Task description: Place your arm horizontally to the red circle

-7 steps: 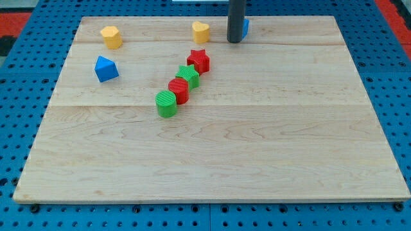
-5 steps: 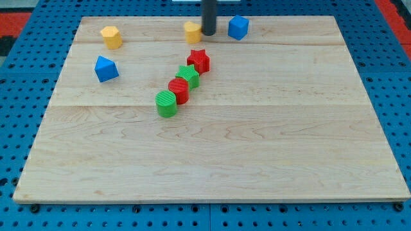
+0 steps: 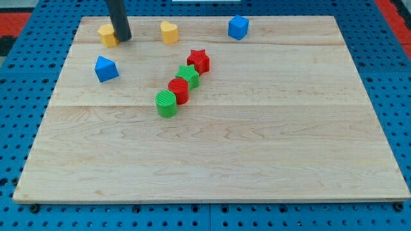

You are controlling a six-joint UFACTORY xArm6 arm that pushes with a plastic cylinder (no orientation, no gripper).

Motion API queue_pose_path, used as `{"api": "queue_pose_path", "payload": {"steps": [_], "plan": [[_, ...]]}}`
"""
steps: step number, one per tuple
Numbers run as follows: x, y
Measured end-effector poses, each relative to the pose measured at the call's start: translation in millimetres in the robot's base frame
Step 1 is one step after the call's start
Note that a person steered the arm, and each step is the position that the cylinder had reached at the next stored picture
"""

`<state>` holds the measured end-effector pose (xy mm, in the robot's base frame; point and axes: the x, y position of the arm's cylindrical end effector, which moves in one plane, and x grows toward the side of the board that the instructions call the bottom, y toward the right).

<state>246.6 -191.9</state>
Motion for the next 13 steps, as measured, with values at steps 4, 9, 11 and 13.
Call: {"api": "queue_pose_path", "payload": {"steps": [4,9,11,13], "plan": [[42.8,223.0],[129.5,169.2],[162.3,151.7],[185.2,180.6]]}}
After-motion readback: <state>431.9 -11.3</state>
